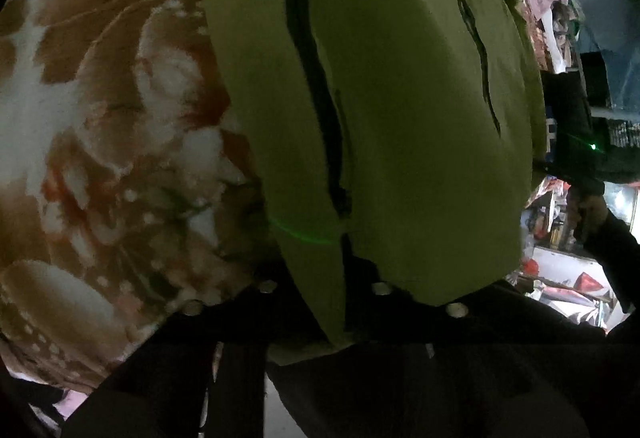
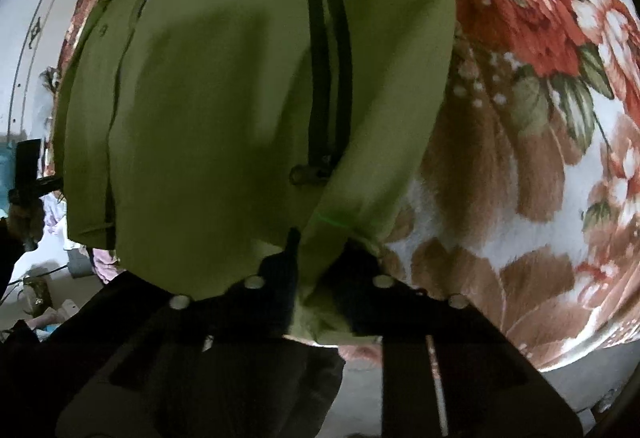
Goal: Fold large clothes
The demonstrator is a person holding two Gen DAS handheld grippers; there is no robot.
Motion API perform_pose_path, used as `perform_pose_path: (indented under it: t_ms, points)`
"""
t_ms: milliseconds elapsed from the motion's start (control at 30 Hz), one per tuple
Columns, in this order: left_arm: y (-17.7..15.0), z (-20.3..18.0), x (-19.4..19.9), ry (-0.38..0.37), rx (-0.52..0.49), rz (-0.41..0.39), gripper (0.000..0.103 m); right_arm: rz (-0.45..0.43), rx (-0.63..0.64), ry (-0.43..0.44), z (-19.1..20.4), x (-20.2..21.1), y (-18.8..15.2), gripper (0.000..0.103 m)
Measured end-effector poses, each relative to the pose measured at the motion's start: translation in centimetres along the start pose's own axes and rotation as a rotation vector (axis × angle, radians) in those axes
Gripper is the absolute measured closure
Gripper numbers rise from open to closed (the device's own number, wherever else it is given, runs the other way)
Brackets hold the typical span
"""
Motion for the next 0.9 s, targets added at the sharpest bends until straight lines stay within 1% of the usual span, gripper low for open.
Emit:
perform_pose_path:
  t_ms: [67,133,200,267,300,367,400,500,600,733,833,900]
  points:
    - [-0.1,-0.4,0.4,0.014,-0.018,-0.001,0.099,-0.002,0.019,-0.036,0.5,0.1,0.0,0.094]
    - [-0.3,-1.1,1.2,0.047,-0.043,-0.002,0.100,-0.009,0.038,-0.077,2.0,0.5,0.1,0.097]
    - [-0.1,-2.4,2.4,0.071,-0.068,-0.020,0.100,-0.021,0.056,-0.097,2.8,1.4,0.1,0.098]
    - [0.0,-4.3,4.1,0.070,-0.113,-0.042,0.100,-0.034,0.055,-0.101,3.9,2.2,0.4,0.098]
    - [0.3,-5.1,4.9,0.065,-0.126,-0.052,0.100,-0.042,0.053,-0.094,4.2,2.9,0.4,0.098]
    - [0.8,-7.4,7.3,0.039,-0.160,-0.099,0.100,-0.067,0.047,-0.069,5.0,4.9,0.5,0.098]
    - [0.9,-8.0,8.3,0.026,-0.175,-0.120,0.100,-0.079,0.051,-0.057,4.3,5.9,0.4,0.098]
    - [1.8,-11.0,12.1,-0.032,-0.220,-0.198,0.100,-0.141,0.049,0.002,5.6,10.3,1.2,0.098]
    - [3.2,-13.9,15.3,-0.066,-0.277,-0.262,0.100,-0.195,0.051,0.042,6.5,13.5,2.2,0.098]
    - [5.0,-16.4,18.7,-0.093,-0.321,-0.325,0.100,-0.294,0.073,0.106,8.8,19.2,4.7,0.099]
    - [7.0,-17.7,21.6,-0.111,-0.343,-0.379,0.100,-0.347,0.104,0.122,10.3,22.9,7.7,0.099]
    - [8.9,-18.1,24.0,-0.122,-0.357,-0.414,0.100,-0.365,0.109,0.127,10.7,24.8,9.5,0.099]
Point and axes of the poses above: each gripper's, at about its wrist camera, not at the fingertips, and x roughly against the way its jaws point, z to its left, y to its top, the point moved 5 cm from there along -x, roughly the way its jaws point, and after that the axes turned 12 degrees about z, right-handed, at the moved point
